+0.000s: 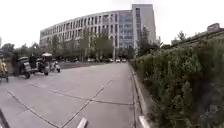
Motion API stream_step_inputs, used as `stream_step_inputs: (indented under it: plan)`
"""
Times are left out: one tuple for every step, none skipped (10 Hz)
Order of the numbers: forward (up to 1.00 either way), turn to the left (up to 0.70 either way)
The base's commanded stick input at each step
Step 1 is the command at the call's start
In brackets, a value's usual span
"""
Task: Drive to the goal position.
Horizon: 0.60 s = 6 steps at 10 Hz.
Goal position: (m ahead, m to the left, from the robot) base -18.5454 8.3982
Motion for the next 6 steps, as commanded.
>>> stream_step_inputs:
  plan:
    - [0.41,0.48]
    - [0.70,0.33]
    - [0.70,0.33]
    - [0.43,0.47]
    - [0.00,0.70]
    - [0.00,0.70]
